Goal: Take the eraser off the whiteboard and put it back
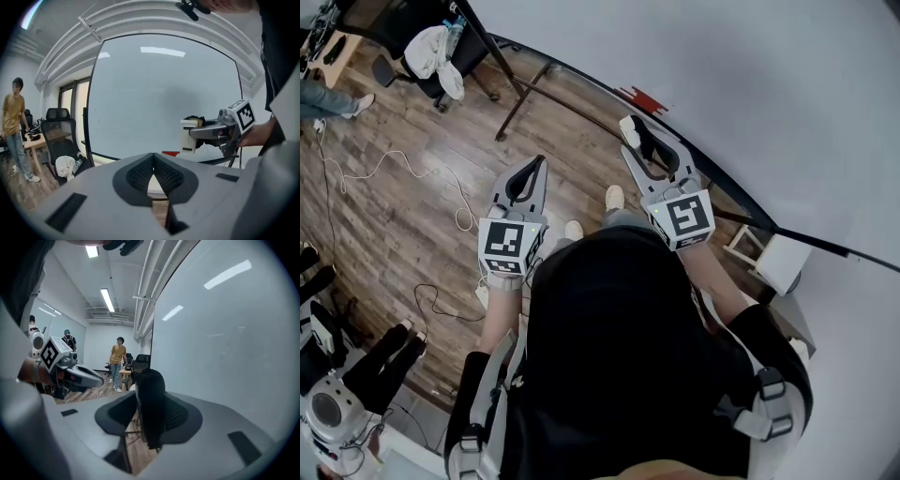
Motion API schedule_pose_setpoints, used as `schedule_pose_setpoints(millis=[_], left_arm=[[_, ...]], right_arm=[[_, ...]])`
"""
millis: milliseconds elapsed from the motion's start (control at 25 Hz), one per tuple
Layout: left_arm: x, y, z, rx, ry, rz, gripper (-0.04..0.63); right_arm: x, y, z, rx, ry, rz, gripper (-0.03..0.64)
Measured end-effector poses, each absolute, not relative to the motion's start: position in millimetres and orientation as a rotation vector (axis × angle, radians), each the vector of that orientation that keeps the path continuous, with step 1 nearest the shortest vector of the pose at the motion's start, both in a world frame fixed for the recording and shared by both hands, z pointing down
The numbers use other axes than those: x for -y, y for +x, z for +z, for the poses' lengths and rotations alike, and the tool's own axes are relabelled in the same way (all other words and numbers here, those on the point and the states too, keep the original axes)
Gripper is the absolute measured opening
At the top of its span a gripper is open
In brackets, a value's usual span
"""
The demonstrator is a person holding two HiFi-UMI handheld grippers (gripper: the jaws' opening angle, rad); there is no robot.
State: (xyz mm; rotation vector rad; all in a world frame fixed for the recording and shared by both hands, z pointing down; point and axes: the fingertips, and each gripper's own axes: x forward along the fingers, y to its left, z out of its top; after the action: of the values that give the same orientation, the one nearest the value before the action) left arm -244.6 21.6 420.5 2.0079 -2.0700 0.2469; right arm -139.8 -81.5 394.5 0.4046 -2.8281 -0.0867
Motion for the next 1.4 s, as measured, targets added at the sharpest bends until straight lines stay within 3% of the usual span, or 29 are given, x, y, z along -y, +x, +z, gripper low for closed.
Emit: schedule_pose_setpoints(millis=[760, 1400], left_arm=[[-21, -253, 416, 2.1, 2.008, 0.224, 0.009], [3, -222, 418, 1.981, 2.114, 0.27, 0.009]], right_arm=[[61, -147, 367, 2.95, 0.309, 0.019, 0.169], [99, -89, 393, 2.826, 0.579, -0.033, 0.169]])
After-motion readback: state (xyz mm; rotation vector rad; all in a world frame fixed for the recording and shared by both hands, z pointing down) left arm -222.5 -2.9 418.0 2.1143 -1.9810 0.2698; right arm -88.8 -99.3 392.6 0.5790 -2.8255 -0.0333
